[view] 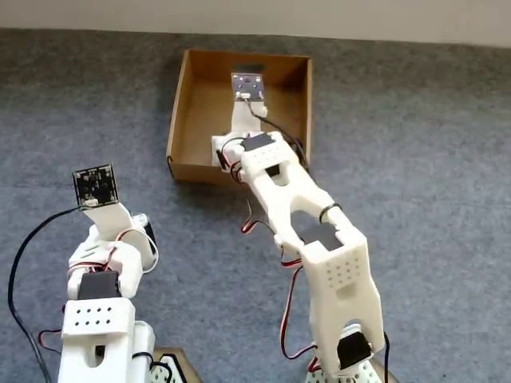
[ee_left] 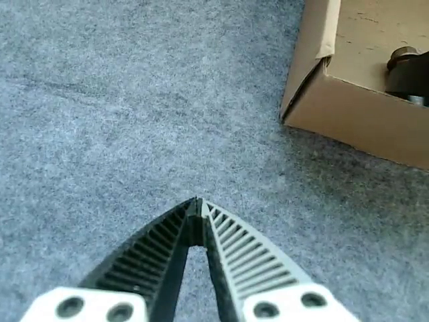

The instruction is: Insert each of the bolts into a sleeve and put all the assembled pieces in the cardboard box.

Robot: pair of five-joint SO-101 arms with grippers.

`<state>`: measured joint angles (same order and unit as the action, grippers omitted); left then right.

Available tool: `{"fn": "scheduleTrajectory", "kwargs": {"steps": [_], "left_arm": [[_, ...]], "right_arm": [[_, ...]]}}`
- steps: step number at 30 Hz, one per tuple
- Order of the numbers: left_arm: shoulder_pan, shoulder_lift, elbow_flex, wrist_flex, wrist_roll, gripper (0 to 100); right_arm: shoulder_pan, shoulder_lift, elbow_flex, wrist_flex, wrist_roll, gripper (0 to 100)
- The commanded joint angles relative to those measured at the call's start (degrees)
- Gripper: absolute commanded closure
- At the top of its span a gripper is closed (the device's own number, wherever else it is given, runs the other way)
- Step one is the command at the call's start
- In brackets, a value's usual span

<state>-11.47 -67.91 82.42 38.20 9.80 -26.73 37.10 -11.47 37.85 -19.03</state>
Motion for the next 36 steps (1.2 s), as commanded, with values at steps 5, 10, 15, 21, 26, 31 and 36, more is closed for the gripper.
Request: {"fn": "scheduleTrajectory", "kwargs": {"steps": [5, 10, 15, 21, 26, 31, 36], "left_arm": [[0.48, -0.48, -0.13, -1.05, -0.44, 99], [0.48, -0.48, -0.13, -1.05, -0.44, 99], [0.48, -0.48, -0.13, -1.05, -0.44, 99], [0.48, -0.48, -0.13, -1.05, -0.44, 99], [0.48, -0.48, -0.13, -1.05, -0.44, 99], [0.48, -0.48, -0.13, -1.05, -0.44, 99], [0.48, -0.48, -0.13, -1.05, -0.44, 99]], "right_arm": [[3.56, -1.54, -9.8, 7.34, -0.7, 82.6], [6.02, -1.45, -22.64, 18.95, -0.79, 91.2], [9.01, -1.45, -36.79, 29.05, -0.35, 98.1], [6.2, -0.84, -46.2, 36.7, 3.25, 98.1], [1.27, -0.75, -41.45, 33.89, 4.48, 98.6], [-1.36, -0.75, -27.56, 21.14, 4.48, 98.6], [-2.42, -0.75, -15.78, 7.87, 4.92, 98.6]]}}
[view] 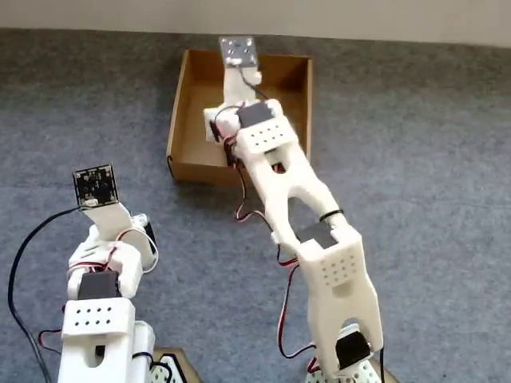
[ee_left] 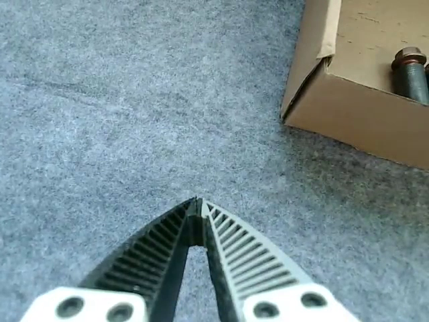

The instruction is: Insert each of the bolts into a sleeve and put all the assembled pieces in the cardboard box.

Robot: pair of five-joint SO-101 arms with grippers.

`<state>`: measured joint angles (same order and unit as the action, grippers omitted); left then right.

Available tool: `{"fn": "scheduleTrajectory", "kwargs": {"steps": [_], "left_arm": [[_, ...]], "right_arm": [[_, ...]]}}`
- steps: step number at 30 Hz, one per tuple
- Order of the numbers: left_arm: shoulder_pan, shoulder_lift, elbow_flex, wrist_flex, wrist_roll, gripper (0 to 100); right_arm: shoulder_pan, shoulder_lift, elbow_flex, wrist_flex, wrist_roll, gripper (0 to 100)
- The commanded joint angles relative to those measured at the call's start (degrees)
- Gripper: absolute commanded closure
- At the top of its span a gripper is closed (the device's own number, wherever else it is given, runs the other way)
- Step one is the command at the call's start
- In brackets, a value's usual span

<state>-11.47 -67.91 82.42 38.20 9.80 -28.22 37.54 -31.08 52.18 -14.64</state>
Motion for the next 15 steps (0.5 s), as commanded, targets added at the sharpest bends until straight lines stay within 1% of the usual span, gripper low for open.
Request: {"fn": "scheduleTrajectory", "kwargs": {"steps": [1, 7, 10, 15], "left_arm": [[0.48, -0.48, -0.13, -1.05, -0.44, 99], [0.48, -0.48, -0.13, -1.05, -0.44, 99], [0.48, -0.48, -0.13, -1.05, -0.44, 99], [0.22, -0.48, -0.13, -1.05, -0.53, 99]], "right_arm": [[-1.19, -1.19, 5.14, -7.34, 0.53, 98.6], [-2.86, -1.01, 6.46, -8.04, 0.62, 98.7], [-3.03, 2.33, 5.85, -8.13, 0.62, 98.7], [0.57, 8.92, -1.19, -6.37, 0.35, 98.8]]}}
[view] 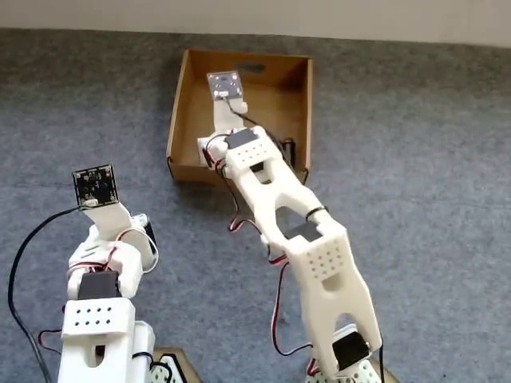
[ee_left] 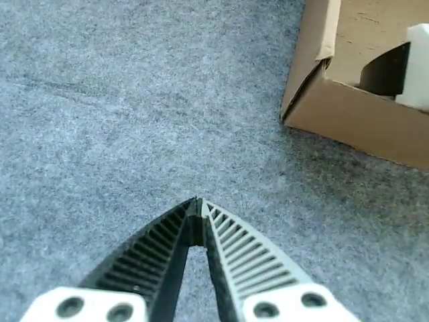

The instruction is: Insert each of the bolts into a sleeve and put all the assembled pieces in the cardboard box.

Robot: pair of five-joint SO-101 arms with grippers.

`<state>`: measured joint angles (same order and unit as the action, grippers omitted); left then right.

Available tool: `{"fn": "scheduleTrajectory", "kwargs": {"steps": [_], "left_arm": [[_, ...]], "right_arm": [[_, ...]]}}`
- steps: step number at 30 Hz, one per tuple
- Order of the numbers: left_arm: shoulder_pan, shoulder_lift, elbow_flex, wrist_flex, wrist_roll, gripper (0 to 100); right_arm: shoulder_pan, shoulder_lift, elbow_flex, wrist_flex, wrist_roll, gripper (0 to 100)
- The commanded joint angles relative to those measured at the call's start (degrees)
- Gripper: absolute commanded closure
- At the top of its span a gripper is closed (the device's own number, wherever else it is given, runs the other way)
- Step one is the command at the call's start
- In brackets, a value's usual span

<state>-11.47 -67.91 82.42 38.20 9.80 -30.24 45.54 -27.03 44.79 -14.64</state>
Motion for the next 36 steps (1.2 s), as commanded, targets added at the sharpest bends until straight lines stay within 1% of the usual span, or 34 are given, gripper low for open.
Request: {"fn": "scheduleTrajectory", "kwargs": {"steps": [1, 8, 15, 19, 28, 32, 36], "left_arm": [[0.22, -0.48, -0.13, -1.05, -0.53, 99], [0.48, -0.48, -0.13, -1.05, -0.53, 99], [0.48, -0.48, -0.13, -1.05, -0.53, 99], [0.4, -0.48, -0.13, -1.05, -0.53, 99], [0.31, -0.48, -0.13, -1.05, -0.53, 99], [0.22, -0.48, -0.13, -1.05, -0.53, 99], [0.22, -0.48, -0.13, -1.05, -0.53, 99]], "right_arm": [[3.56, 1.45, -7.25, 2.07, 0.26, 98.8], [8.48, 3.56, -18.77, 12.35, 0.53, 98.8], [10.95, 4.0, -27.12, 20.0, 0.53, 98.8], [11.38, 1.8, -37.67, 27.03, 0.53, 98.8], [16.84, 0.75, -63.43, 46.64, 0.62, 98.8], [16.75, 0.4, -74.33, 53.58, 0.62, 98.8], [16.57, -2.42, -74.07, 56.22, 0.53, 98.8]]}}
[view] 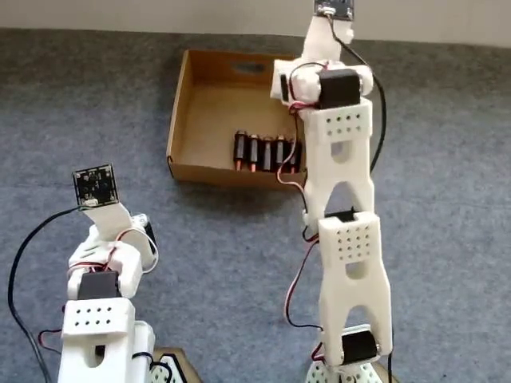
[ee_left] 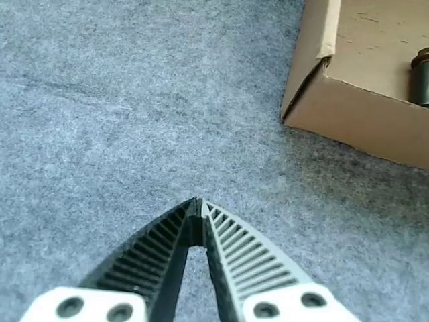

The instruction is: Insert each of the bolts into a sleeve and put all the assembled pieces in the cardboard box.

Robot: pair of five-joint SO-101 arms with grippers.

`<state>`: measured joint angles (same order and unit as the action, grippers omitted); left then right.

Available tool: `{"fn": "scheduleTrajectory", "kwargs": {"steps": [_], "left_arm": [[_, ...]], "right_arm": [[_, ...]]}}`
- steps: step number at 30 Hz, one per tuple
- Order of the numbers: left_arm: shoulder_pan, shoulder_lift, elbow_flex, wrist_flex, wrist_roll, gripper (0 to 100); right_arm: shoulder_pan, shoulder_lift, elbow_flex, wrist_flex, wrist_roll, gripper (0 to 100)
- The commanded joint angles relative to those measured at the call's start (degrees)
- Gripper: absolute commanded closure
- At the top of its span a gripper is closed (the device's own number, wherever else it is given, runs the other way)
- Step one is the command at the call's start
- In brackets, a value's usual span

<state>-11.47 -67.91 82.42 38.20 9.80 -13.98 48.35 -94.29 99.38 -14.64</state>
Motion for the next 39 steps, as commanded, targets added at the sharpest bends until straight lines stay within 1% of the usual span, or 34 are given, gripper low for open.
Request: {"fn": "scheduleTrajectory", "kwargs": {"steps": [1, 4, 10, 12, 15, 18, 22, 24, 26, 28, 31, 34, 37, 39], "left_arm": [[0.22, -0.48, -0.13, -1.05, -0.53, 99], [0.22, -0.48, -0.13, -1.05, -0.53, 99], [0.22, -0.48, -0.13, -1.05, -0.53, 99], [0.22, -0.48, -0.13, -1.05, -0.53, 99], [0.22, -0.48, -0.13, -1.05, -0.53, 99], [0.22, -0.48, -0.13, -1.05, -0.53, 99], [0.22, -0.48, -0.13, -1.05, -0.53, 99], [0.22, -0.48, -0.13, -1.05, -0.53, 99], [0.31, -0.48, -0.13, -1.05, -0.53, 99], [0.31, -0.48, -0.13, -1.05, -0.53, 99], [0.31, -0.48, -0.13, -1.05, -0.53, 99], [0.4, -0.48, -0.13, -1.05, -0.53, 99], [0.4, -0.48, -0.13, -1.05, -0.53, 99], [0.4, -0.48, -0.13, -1.05, -0.53, 99]], "right_arm": [[0.57, -5.93, -6.29, 1.71, 0.53, 98.8], [0.66, -7.96, -6.37, 1.8, 0.53, 98.8], [-1.71, -16.31, -3.91, 1.98, 0.44, 98.8], [-2.86, -21.14, -0.04, 1.98, 0.44, 98.8], [-3.74, -30.02, 10.77, 1.98, 0.18, 98.8], [-4.18, -40.57, 26.24, 1.89, 0.18, 99.2], [-4.97, -54.37, 51.03, 1.27, 0.53, 99.2], [-5.14, -60.88, 63.6, -1.71, 0.7, 99.2], [-5.14, -68.35, 78.11, -8.92, 1.58, 99.2], [-5.14, -77.23, 94.11, -18.15, 3.34, 99.2], [-5.14, -91.82, 117.32, -31.87, 3.78, 99.2], [-4.7, -106.42, 136.4, -44.79, 3.78, 99.2], [-3.65, -119.16, 147.65, -51.38, 3.78, 99.2], [-3.47, -125.49, 152.84, -51.74, 3.78, 99.2]]}}
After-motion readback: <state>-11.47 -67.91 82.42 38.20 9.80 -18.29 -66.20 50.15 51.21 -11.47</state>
